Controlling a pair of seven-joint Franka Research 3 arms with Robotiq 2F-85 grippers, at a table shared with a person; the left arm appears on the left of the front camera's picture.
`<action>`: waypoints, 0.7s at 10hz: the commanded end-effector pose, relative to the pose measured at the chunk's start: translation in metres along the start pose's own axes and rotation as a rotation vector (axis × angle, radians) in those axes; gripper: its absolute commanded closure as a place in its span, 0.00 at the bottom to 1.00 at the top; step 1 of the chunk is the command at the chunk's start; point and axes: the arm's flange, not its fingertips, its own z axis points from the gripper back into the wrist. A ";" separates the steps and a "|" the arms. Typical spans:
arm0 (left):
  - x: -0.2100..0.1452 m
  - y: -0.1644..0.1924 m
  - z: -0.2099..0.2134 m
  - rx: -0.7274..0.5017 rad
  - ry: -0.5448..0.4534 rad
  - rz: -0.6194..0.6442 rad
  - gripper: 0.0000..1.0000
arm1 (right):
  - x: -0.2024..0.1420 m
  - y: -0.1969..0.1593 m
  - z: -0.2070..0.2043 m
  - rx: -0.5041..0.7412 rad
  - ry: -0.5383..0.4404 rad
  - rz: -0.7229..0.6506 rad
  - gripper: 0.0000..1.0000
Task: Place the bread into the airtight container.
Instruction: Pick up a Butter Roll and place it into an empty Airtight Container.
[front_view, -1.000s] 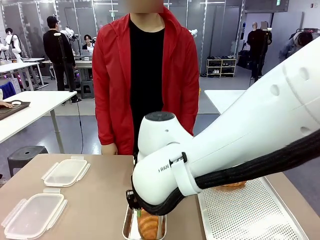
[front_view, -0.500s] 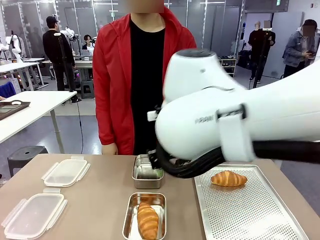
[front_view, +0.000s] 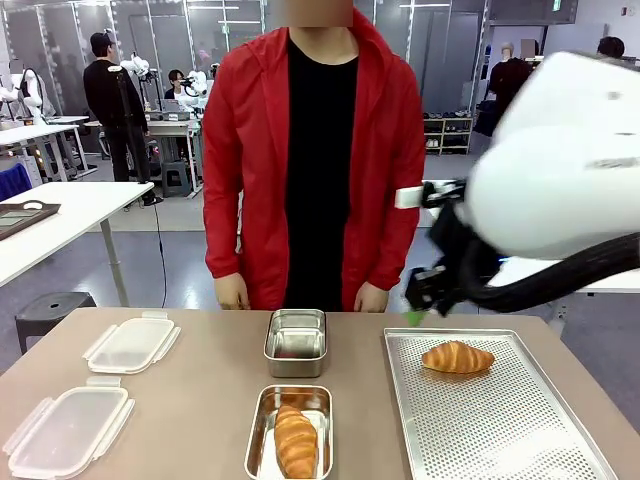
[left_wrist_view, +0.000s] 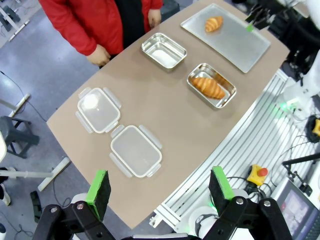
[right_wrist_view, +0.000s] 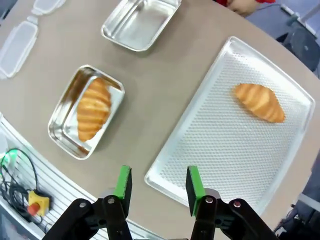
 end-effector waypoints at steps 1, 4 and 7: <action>0.002 0.000 0.000 -0.001 0.000 -0.004 0.00 | -0.027 -0.043 0.020 0.025 -0.027 0.000 0.13; 0.002 0.000 0.000 -0.001 0.000 -0.004 0.00 | -0.055 -0.100 0.046 -0.010 -0.043 -0.017 0.00; 0.002 0.000 0.000 -0.001 0.000 -0.004 0.00 | -0.075 -0.154 0.045 0.031 -0.045 0.037 0.00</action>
